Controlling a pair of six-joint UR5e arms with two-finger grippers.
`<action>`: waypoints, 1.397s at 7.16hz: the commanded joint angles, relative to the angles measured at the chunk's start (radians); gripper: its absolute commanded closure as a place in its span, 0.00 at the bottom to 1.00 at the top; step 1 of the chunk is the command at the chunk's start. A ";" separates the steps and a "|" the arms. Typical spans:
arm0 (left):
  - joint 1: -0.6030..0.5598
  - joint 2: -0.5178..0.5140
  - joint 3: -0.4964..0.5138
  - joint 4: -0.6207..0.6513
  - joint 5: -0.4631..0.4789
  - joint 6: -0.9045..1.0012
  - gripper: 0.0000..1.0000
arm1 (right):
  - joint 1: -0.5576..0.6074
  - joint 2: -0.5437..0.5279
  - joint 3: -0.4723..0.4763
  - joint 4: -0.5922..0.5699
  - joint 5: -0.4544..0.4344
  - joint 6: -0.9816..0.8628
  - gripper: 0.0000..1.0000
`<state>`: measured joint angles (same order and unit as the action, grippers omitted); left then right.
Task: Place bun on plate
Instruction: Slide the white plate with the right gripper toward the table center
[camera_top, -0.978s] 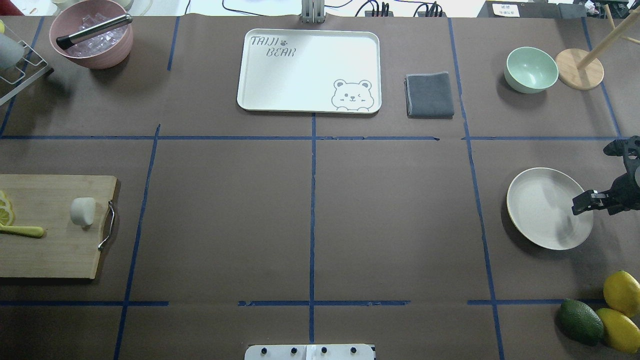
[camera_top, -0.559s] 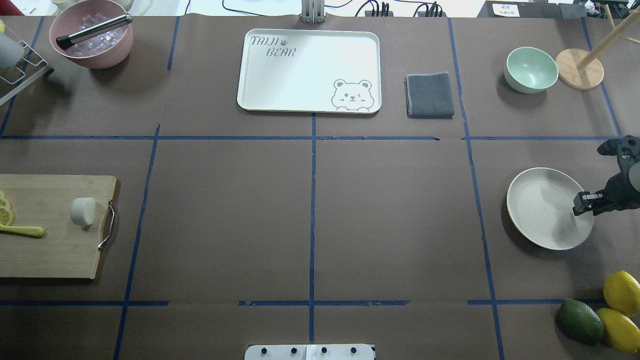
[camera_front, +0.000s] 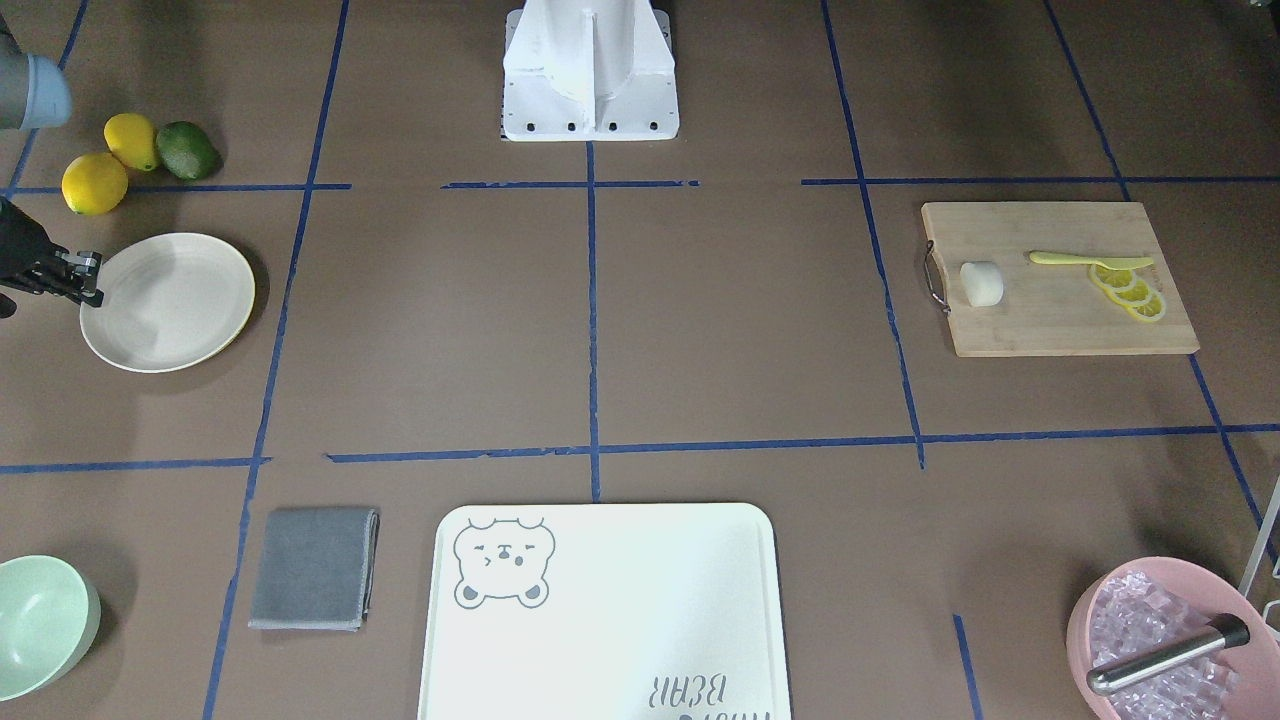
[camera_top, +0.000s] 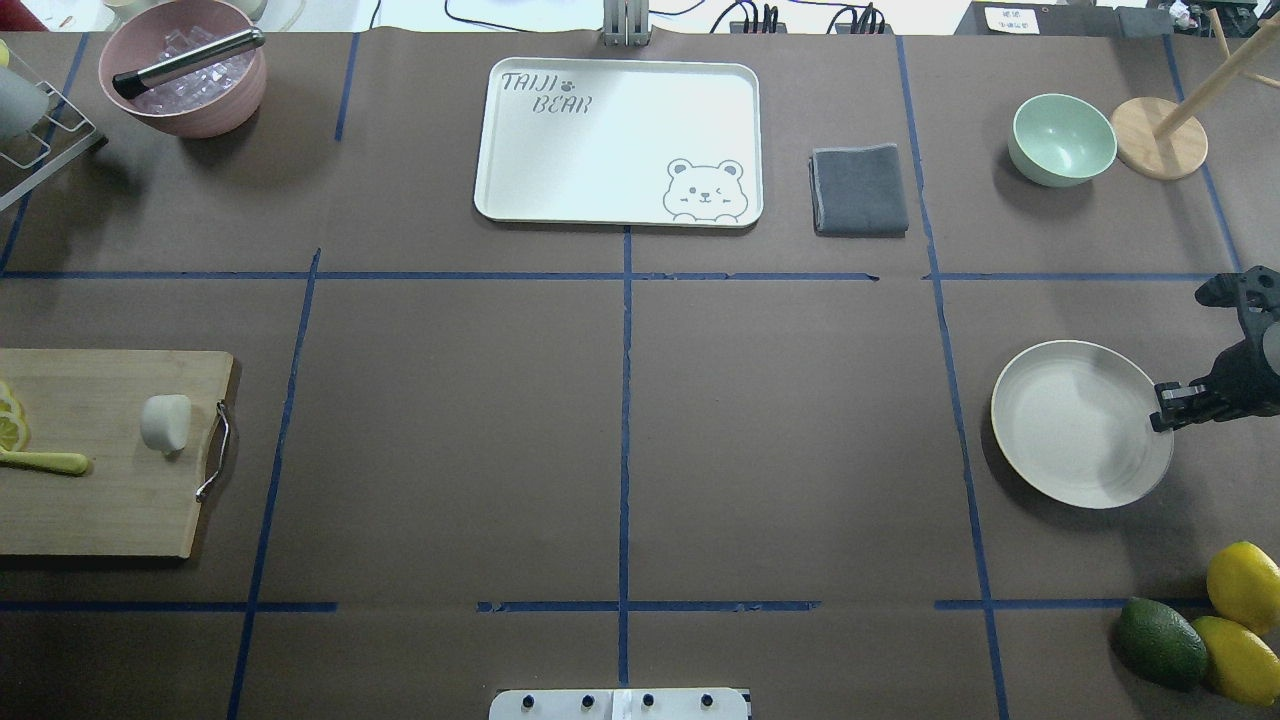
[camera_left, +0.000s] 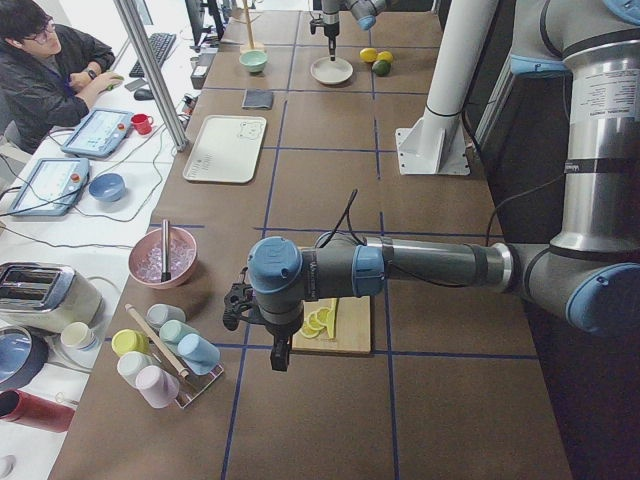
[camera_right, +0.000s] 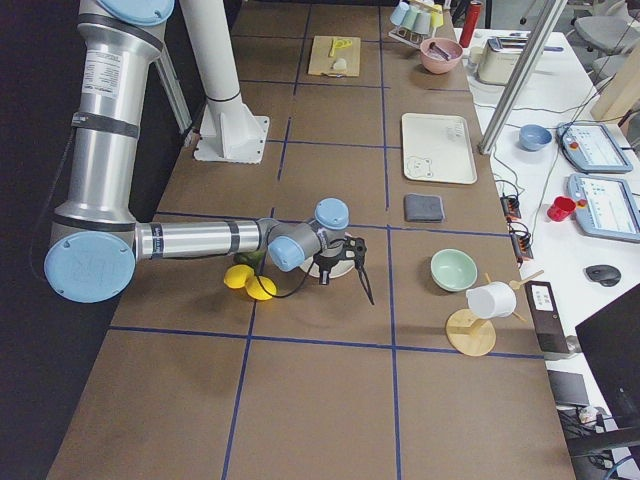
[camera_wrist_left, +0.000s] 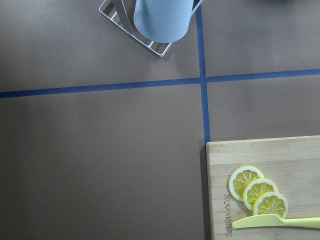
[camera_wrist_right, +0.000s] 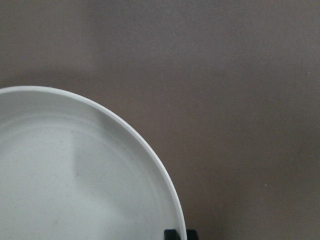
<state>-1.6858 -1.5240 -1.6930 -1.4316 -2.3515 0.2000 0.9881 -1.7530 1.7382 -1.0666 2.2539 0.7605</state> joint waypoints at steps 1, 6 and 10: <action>0.000 -0.001 -0.004 0.000 0.000 -0.001 0.00 | 0.090 0.010 0.044 -0.001 0.096 0.014 1.00; 0.000 -0.001 -0.002 0.000 0.000 -0.001 0.00 | -0.099 0.413 0.014 -0.001 0.052 0.403 1.00; 0.000 0.002 0.009 0.000 0.000 -0.001 0.00 | -0.397 0.633 -0.057 -0.015 -0.238 0.699 1.00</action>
<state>-1.6858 -1.5228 -1.6909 -1.4312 -2.3514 0.1991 0.6632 -1.1836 1.7198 -1.0793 2.0813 1.3844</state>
